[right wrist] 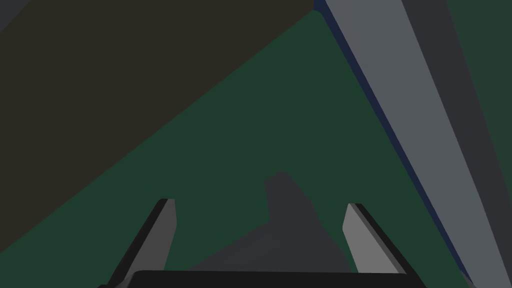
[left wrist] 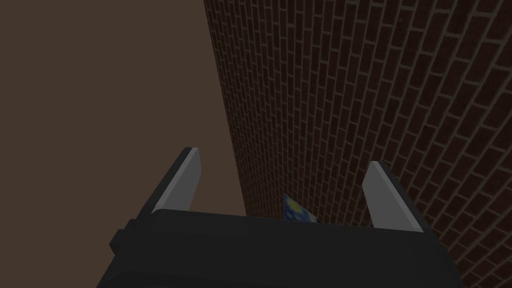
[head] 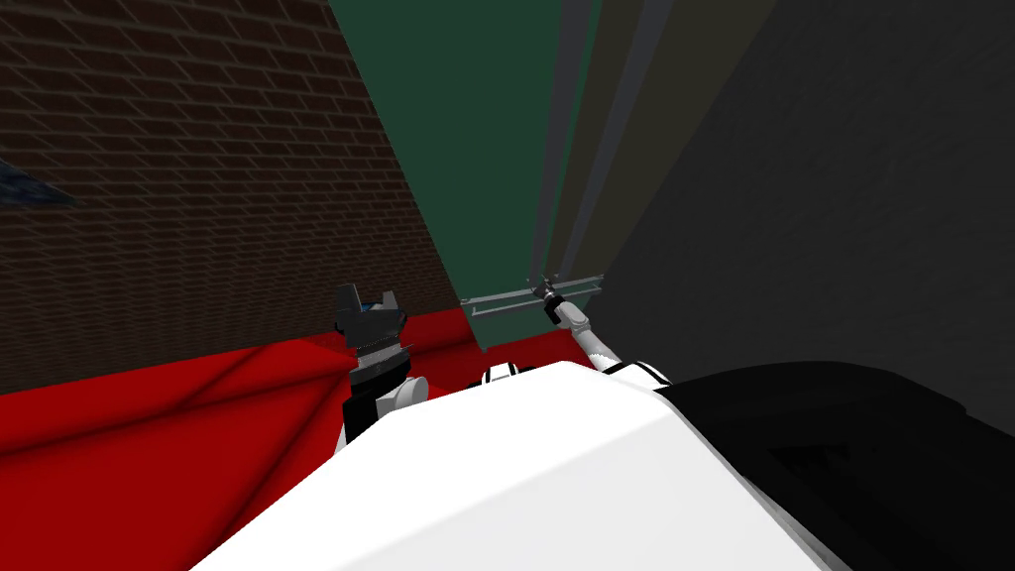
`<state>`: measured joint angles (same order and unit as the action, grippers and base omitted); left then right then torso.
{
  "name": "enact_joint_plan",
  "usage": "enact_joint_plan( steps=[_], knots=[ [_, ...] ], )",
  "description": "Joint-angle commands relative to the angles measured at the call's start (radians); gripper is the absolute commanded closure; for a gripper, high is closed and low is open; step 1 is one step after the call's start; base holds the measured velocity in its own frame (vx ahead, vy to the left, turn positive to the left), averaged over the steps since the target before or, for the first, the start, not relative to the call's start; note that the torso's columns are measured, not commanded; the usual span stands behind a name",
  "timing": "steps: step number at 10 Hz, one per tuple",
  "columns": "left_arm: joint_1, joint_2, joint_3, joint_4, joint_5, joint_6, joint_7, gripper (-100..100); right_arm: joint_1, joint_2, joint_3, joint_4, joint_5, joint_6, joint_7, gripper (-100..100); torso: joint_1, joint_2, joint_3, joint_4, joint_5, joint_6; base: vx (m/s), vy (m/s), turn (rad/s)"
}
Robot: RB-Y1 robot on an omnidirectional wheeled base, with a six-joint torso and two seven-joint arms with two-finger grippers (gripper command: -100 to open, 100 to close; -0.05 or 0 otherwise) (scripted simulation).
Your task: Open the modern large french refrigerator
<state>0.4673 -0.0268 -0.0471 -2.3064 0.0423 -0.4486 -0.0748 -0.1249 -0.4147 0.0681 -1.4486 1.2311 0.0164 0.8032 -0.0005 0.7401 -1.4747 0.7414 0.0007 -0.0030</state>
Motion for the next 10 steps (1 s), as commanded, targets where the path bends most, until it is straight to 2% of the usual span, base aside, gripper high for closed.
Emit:
enact_joint_plan(
  steps=[1, 2, 3, 4, 5, 6, 7, 8, 9, 10],
  knots=[
    [0.000, 0.000, 0.000, 0.000, 0.000, 0.000, 0.000, 0, 0.003, -0.050, 0.022, -0.008, 0.020, -0.022, -0.076, -100, 0.003, 0.000, 0.000, -0.001, 0.000, 0.003, 0.037, 0.095, -0.121],
    [0.000, 0.000, 0.000, 0.000, 0.000, 0.000, 0.000, 0, 0.003, -0.050, 0.022, -0.008, 0.020, -0.022, -0.086, -100, 0.003, 0.000, 0.000, -0.001, 0.001, 0.002, 0.026, 0.037, 0.002],
    [0.000, 0.000, 0.000, 0.000, 0.000, 0.000, 0.000, 0, 0.012, -0.091, 0.033, -0.009, 0.046, -0.051, -0.124, -100, 0.001, 0.000, 0.000, -0.001, 0.000, 0.000, 0.053, 0.063, -0.155],
    [0.000, 0.000, 0.000, 0.000, 0.000, 0.000, 0.000, 0, 0.012, -0.091, 0.033, -0.009, 0.046, -0.051, -0.148, -100, 0.002, -0.002, -0.001, -0.002, 0.000, 0.003, 0.050, 0.083, -0.111],
    [0.000, 0.000, 0.000, 0.000, 0.000, 0.000, 0.000, 0, 0.012, -0.084, 0.029, -0.008, 0.043, -0.049, -0.127, -100, 0.003, -0.002, -0.001, -0.003, 0.000, 0.002, 0.017, 0.034, -0.014],
    [0.000, 0.000, 0.000, 0.000, 0.000, 0.000, 0.000, 0, 0.003, -0.050, 0.022, -0.008, 0.020, -0.022, -0.086, 100, 0.000, -0.001, -0.001, -0.003, -0.001, 0.002, -0.052, -0.061, 0.174],
    [0.000, 0.000, 0.000, 0.000, 0.000, 0.000, 0.000, 0, -0.005, -0.015, 0.010, -0.007, -0.005, 0.008, -0.061, 100, -0.003, 0.002, 0.001, 0.002, 0.000, 0.000, -0.120, -0.159, 0.338],
    [0.000, 0.000, 0.000, 0.000, 0.000, 0.000, 0.000, 0, -0.005, -0.009, 0.010, -0.007, -0.005, 0.008, -0.027, 100, -0.003, 0.002, 0.002, 0.004, 0.000, -0.004, -0.081, -0.153, 0.182],
    [0.000, 0.000, 0.000, 0.000, 0.000, 0.000, 0.000, 0, -0.014, 0.032, -0.001, -0.006, -0.030, 0.035, 0.008, 100, 0.001, 0.001, 0.001, 0.005, 0.003, 0.003, -0.066, -0.150, 0.165],
    [0.000, 0.000, 0.000, 0.000, 0.000, 0.000, 0.000, 0, -0.014, 0.032, -0.001, -0.006, -0.030, 0.037, 0.044, 100, 0.002, 0.000, 0.000, 0.005, 0.004, 0.004, -0.053, -0.101, 0.111]
  ],
)
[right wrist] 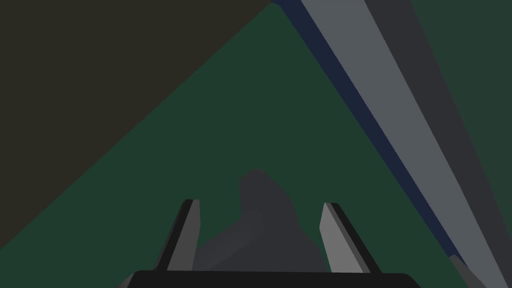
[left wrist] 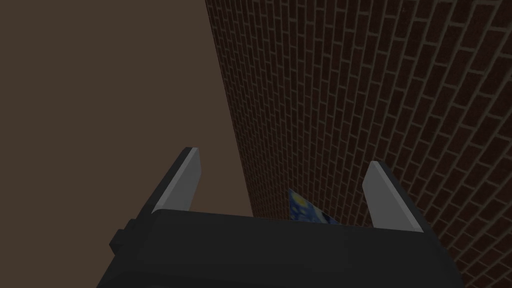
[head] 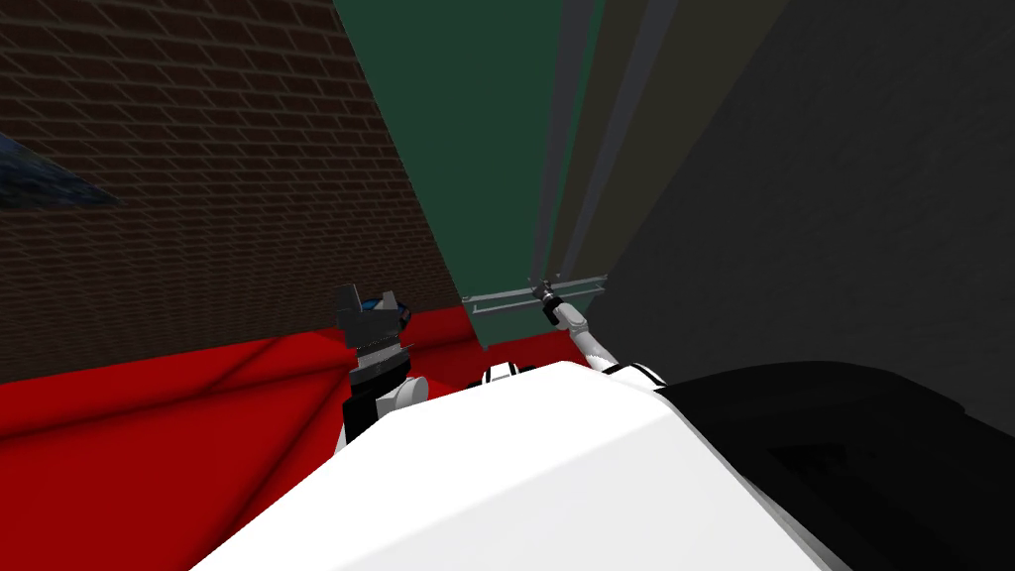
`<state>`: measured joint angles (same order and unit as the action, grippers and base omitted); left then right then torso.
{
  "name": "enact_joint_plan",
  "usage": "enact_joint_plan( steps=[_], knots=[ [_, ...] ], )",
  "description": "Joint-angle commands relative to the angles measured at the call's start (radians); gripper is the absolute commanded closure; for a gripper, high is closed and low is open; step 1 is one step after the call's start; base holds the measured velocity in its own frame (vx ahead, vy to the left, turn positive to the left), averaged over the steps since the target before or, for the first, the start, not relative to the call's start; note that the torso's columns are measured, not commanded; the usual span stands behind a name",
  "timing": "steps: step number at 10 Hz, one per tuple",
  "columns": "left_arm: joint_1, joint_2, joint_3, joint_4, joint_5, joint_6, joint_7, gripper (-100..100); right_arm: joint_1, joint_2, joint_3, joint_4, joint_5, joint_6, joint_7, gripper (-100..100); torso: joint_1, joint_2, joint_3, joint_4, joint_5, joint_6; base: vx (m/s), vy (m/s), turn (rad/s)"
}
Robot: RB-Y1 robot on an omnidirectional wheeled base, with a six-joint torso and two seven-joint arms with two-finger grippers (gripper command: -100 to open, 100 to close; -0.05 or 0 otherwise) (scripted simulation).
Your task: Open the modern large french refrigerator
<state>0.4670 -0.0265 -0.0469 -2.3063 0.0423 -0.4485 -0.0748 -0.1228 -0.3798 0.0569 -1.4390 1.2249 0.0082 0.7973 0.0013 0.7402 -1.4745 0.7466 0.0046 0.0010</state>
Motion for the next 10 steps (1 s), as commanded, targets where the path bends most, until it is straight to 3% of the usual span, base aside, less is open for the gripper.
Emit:
enact_joint_plan(
  steps=[1, 2, 4, 5, 6, 7, 9, 10],
  knots=[
    [0.000, 0.000, 0.000, 0.000, 0.000, 0.000, 0.000, 0, -0.016, -0.003, 0.010, -0.016, -0.024, 0.046, 0.056, 100, 0.001, 0.000, 0.000, 0.000, 0.001, 0.003, -0.015, -0.027, 0.006],
    [0.000, 0.000, 0.000, 0.000, 0.000, 0.000, 0.000, 0, -0.025, 0.038, -0.002, -0.014, -0.050, 0.075, 0.099, 100, 0.003, 0.002, 0.001, 0.000, 0.001, 0.004, -0.050, -0.067, 0.140],
    [0.000, 0.000, 0.000, 0.000, 0.000, 0.000, 0.000, 0, -0.025, 0.038, -0.002, -0.014, -0.050, 0.075, 0.124, 100, 0.000, 0.003, 0.002, 0.001, 0.000, 0.000, -0.043, -0.056, 0.073],
    [0.000, 0.000, 0.000, 0.000, 0.000, 0.000, 0.000, 0, -0.034, 0.080, -0.013, -0.013, -0.075, 0.104, 0.173, 100, 0.001, 0.004, 0.002, 0.001, 0.001, 0.002, -0.053, -0.082, 0.158],
    [0.000, 0.000, 0.000, 0.000, 0.000, 0.000, 0.000, 0, -0.034, 0.080, -0.013, -0.013, -0.075, 0.105, 0.192, 100, -0.001, 0.005, 0.003, 0.002, 0.000, -0.001, -0.062, -0.097, 0.121],
    [0.000, 0.000, 0.000, 0.000, 0.000, 0.000, 0.000, 0, -0.043, 0.121, -0.025, -0.012, -0.101, 0.134, 0.223, 100, -0.001, 0.005, 0.003, 0.002, 0.000, 0.001, -0.074, -0.134, 0.190],
    [0.000, 0.000, 0.000, 0.000, 0.000, 0.000, 0.000, 0, -0.043, 0.121, -0.025, -0.012, -0.101, 0.134, 0.260, 100, 0.001, 0.007, 0.004, 0.002, 0.000, 0.002, -0.040, -0.062, 0.074],
    [0.000, 0.000, 0.000, 0.000, 0.000, 0.000, 0.000, 0, -0.052, 0.162, -0.036, -0.011, -0.126, 0.164, 0.298, 100, 0.003, 0.006, 0.004, 0.001, 0.001, 0.005, -0.049, -0.063, 0.144]
  ],
)
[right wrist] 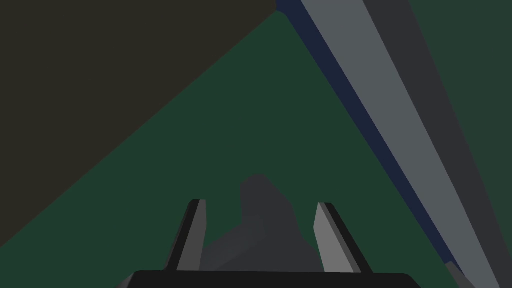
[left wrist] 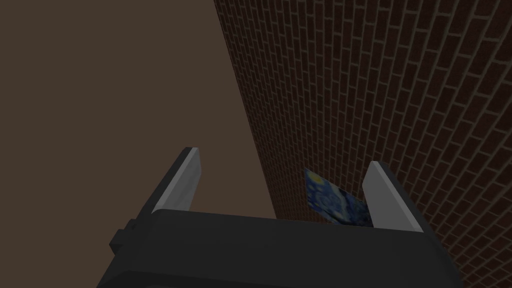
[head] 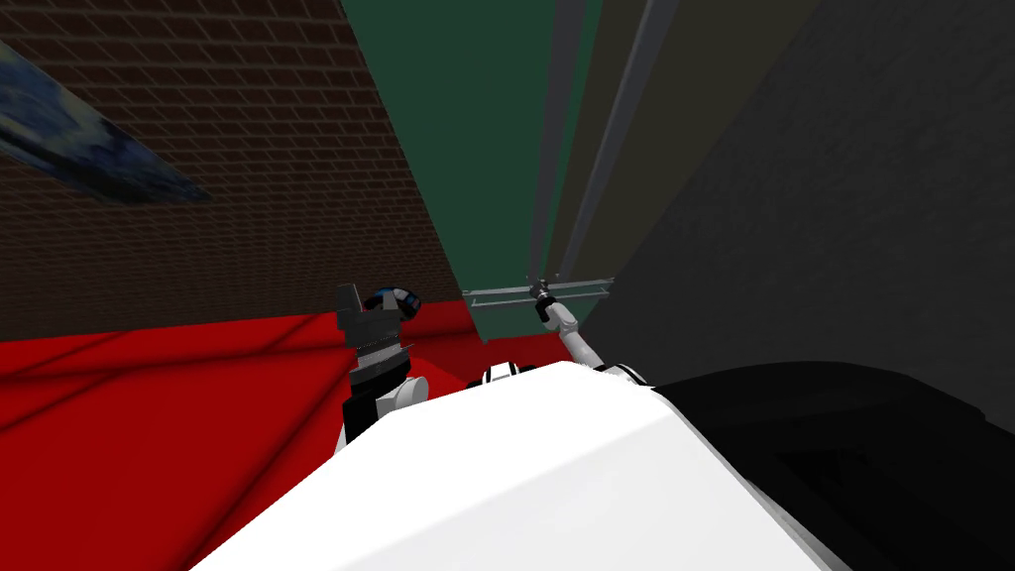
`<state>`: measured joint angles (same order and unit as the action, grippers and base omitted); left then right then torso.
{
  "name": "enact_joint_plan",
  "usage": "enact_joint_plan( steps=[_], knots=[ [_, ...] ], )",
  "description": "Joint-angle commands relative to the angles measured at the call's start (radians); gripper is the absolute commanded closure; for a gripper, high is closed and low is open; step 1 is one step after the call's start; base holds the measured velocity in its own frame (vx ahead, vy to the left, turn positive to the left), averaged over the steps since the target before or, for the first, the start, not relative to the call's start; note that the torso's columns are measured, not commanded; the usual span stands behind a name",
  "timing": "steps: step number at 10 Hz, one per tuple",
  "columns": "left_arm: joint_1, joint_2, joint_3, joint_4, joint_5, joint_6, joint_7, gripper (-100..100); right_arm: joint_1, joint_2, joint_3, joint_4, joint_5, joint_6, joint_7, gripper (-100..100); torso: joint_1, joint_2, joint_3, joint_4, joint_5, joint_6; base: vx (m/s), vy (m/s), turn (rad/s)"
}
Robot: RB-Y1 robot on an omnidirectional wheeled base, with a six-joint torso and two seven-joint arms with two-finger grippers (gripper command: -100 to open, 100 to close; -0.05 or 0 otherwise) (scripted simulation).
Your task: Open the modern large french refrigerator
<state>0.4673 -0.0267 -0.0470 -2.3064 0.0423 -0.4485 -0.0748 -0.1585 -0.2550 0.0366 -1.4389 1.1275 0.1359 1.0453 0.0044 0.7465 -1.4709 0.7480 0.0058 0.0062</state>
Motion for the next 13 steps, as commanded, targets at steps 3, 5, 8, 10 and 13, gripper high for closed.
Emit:
enact_joint_plan(
  steps=[3, 5, 8, 10, 13],
  knots=[
    [0.000, 0.000, 0.000, 0.000, 0.000, 0.000, 0.000, 0, -0.025, 0.078, -0.027, -0.010, -0.054, 0.066, 0.138, 100, -0.002, 0.004, 0.002, -0.001, -0.002, -0.006, -0.074, -0.091, 0.139],
    [0.000, 0.000, 0.000, 0.000, 0.000, 0.000, 0.000, 0, -0.033, 0.120, -0.039, -0.009, -0.079, 0.095, 0.188, 100, -0.001, 0.001, 0.000, -0.001, -0.001, -0.001, -0.040, -0.060, 0.098],
    [0.000, 0.000, 0.000, 0.000, 0.000, 0.000, 0.000, 0, -0.042, 0.161, -0.050, -0.008, -0.105, 0.125, 0.274, 100, -0.001, 0.001, 0.000, -0.003, -0.003, -0.008, -0.076, -0.094, 0.137],
    [0.000, 0.000, 0.000, 0.000, 0.000, 0.000, 0.000, 0, -0.038, 0.165, -0.048, 0.001, -0.100, 0.121, 0.271, 100, -0.001, -0.002, -0.001, -0.004, -0.002, -0.001, -0.023, -0.017, 0.007],
    [0.000, 0.000, 0.000, 0.000, 0.000, 0.000, 0.000, 0, -0.017, 0.186, -0.092, -0.038, -0.069, 0.159, 0.277, 100, 0.007, 0.000, 0.000, -0.005, -0.001, -0.006, -0.026, 0.231, -0.136]
  ],
)
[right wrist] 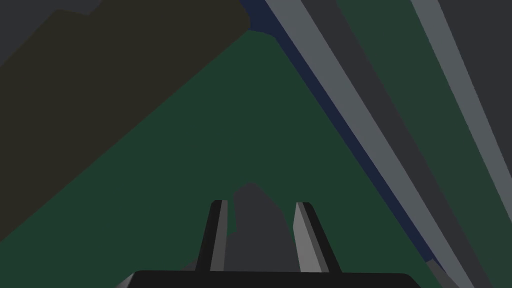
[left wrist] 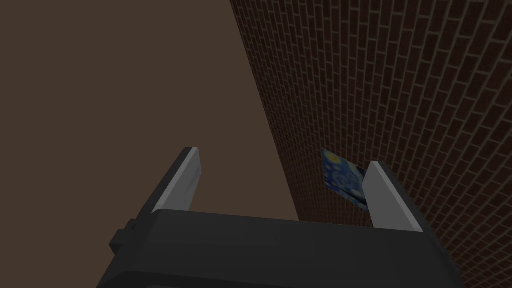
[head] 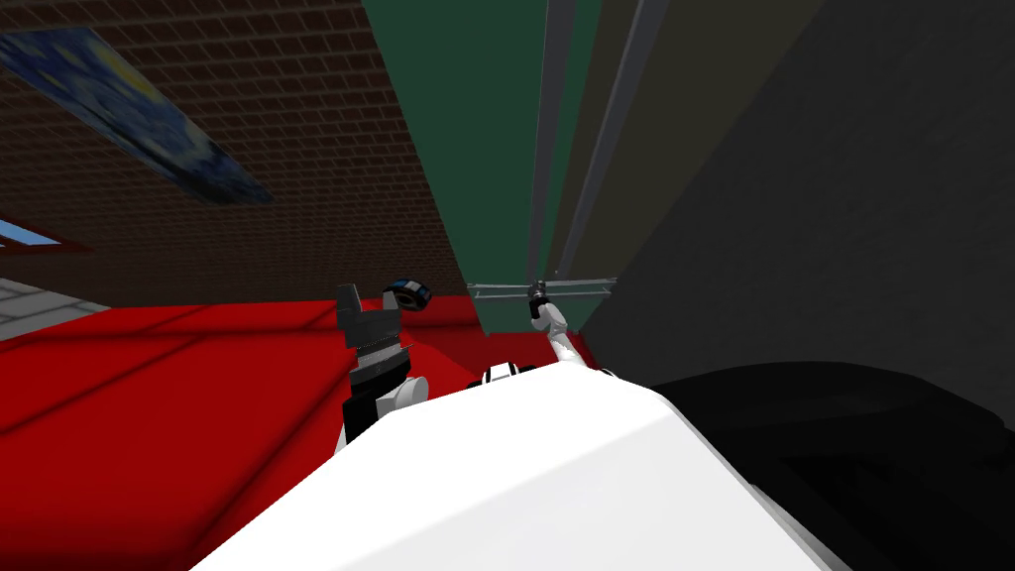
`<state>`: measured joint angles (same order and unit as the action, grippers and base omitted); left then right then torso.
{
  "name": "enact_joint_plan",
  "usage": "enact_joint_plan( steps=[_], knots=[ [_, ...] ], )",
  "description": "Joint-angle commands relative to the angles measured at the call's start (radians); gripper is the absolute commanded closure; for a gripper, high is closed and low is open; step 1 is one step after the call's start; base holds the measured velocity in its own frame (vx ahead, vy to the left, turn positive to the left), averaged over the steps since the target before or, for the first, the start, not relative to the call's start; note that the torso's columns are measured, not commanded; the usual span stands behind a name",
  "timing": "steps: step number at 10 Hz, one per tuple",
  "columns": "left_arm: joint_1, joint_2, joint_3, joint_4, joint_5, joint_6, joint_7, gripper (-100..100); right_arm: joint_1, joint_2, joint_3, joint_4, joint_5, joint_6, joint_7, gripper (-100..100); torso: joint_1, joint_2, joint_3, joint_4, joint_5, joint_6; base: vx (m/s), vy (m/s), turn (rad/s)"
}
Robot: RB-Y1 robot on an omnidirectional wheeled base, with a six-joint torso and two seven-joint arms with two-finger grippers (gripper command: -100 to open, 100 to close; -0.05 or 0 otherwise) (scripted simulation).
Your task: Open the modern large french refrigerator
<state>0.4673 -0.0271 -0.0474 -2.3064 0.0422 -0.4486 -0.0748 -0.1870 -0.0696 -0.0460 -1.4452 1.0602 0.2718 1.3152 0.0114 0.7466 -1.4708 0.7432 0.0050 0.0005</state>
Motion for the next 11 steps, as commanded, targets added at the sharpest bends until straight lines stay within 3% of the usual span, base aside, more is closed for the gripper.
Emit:
enact_joint_plan(
  steps=[1, 7, 8, 9, 11],
  knots=[
    [0.000, 0.000, 0.000, 0.000, 0.000, 0.000, 0.000, 0, 0.018, 0.008, -0.024, -0.046, 0.009, 0.036, 0.007, 100, -0.005, -0.001, 0.000, 0.001, -0.001, -0.002, -0.019, 0.238, -0.119],
    [0.000, 0.000, 0.000, 0.000, 0.000, 0.000, 0.000, 0, 0.057, 0.048, -0.113, -0.128, 0.070, 0.113, 0.012, 100, -0.004, 0.003, 0.002, 0.006, 0.002, -0.002, -0.053, 0.290, -0.130],
    [0.000, 0.000, 0.000, 0.000, 0.000, 0.000, 0.000, 0, 0.068, 0.045, -0.103, -0.113, 0.058, 0.110, 0.014, 100, -0.003, 0.004, 0.002, 0.006, 0.002, -0.001, -0.037, 0.143, -0.047],
    [0.000, 0.000, 0.000, 0.000, 0.000, 0.000, 0.000, 0, 0.081, 0.049, -0.119, -0.120, 0.067, 0.126, 0.006, 100, -0.012, 0.000, 0.000, 0.006, 0.001, -0.003, -0.004, 0.127, -0.046],
    [0.000, 0.000, 0.000, 0.000, 0.000, 0.000, 0.000, 0, 0.093, 0.051, -0.147, -0.144, 0.085, 0.147, -0.008, 100, -0.004, -0.003, -0.002, 0.001, 0.001, 0.003, 0.004, 0.277, -0.138]
  ],
)
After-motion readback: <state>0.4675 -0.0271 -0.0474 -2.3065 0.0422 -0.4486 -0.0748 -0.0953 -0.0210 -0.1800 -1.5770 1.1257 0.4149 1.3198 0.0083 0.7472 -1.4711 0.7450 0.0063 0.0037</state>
